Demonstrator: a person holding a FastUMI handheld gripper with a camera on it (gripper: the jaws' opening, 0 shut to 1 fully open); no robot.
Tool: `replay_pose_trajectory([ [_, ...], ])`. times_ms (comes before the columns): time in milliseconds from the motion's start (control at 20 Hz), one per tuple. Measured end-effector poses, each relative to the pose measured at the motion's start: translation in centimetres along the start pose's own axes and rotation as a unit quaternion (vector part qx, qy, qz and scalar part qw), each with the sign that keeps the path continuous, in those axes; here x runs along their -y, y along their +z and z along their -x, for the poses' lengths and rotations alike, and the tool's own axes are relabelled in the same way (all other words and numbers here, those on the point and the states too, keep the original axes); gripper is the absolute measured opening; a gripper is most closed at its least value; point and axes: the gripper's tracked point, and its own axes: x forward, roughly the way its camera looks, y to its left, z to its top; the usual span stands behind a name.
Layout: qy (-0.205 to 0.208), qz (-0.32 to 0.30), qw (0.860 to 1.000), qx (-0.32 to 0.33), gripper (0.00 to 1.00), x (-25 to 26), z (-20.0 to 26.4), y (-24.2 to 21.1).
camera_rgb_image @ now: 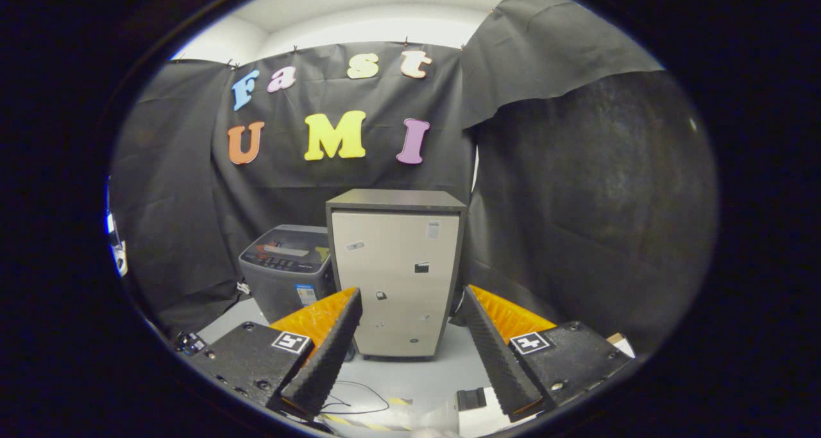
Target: Put the clothes into the washing machine and then close the washing machine lid.
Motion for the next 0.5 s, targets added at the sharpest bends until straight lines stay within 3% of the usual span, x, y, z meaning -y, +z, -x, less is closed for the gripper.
replay_pose_trajectory([
  [500,-0.01,-0.004,1.0,0.011,0.98,1.5,1.2,0.5],
])
